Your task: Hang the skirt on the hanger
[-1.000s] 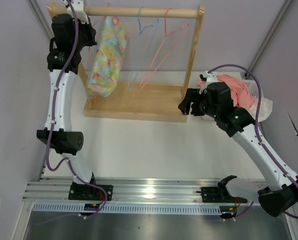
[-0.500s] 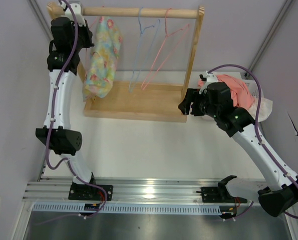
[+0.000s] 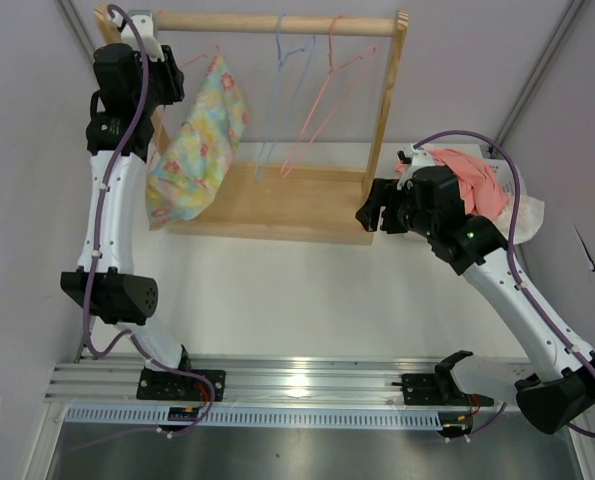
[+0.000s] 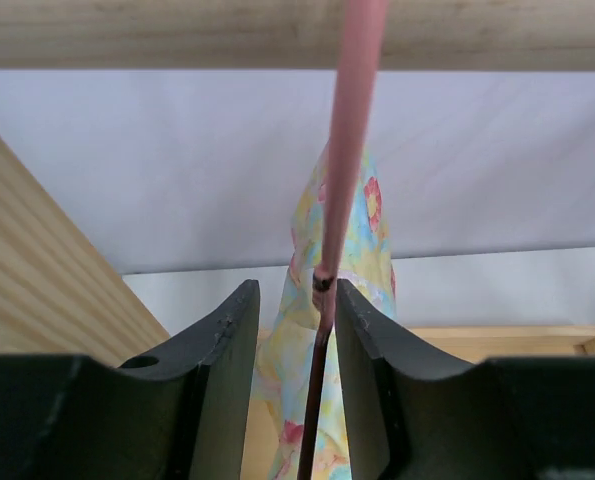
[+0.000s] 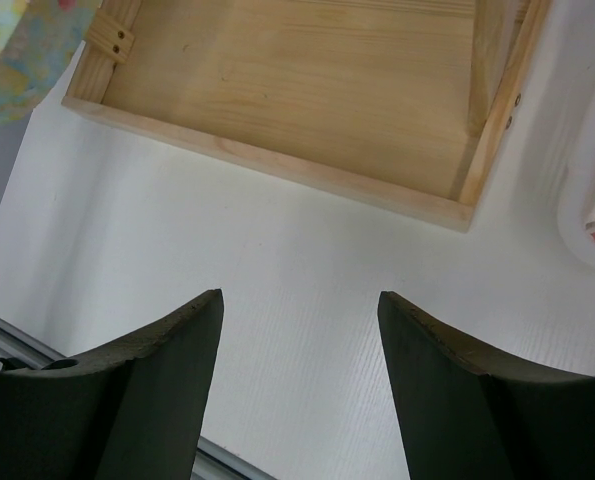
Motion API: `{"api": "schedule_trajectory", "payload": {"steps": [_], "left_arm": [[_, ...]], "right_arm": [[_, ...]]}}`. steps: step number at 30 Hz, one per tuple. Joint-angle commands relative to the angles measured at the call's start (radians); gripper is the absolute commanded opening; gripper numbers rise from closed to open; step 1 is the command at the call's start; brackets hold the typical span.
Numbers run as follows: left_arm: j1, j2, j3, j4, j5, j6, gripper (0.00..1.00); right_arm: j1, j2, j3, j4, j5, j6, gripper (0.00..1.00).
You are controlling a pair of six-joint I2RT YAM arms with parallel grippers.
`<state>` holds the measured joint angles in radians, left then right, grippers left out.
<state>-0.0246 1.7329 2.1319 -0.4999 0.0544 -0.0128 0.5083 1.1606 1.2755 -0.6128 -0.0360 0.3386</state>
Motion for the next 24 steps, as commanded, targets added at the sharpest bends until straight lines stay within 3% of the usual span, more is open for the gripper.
{"api": "schedule_trajectory", "payload": {"steps": [1,9,19,24], "left_arm": [[0.009,-0.085,-0.021,0.032,-0.007,-0.022,0.43],[0.009,-0.193,-0.067,0.011,-0.034,-0.032,0.47],[0.009,-0.435,-0.308,0.032,-0.122,-0.090,0.51],[0.008,-0.574,-0.420,0.069,-0.021,-0.164,0.54]], "right_arm": [[0.001,-0.024,-0.002,0.028,-0.013,0.000,0.70],[0.004,-0.033,-0.021,0.033,-0.010,0.007,0.70],[0.001,-0.058,-0.028,0.018,0.005,0.005,0.71],[-0.008,-0.068,-0.024,0.015,-0.002,0.011,0.71]]}}
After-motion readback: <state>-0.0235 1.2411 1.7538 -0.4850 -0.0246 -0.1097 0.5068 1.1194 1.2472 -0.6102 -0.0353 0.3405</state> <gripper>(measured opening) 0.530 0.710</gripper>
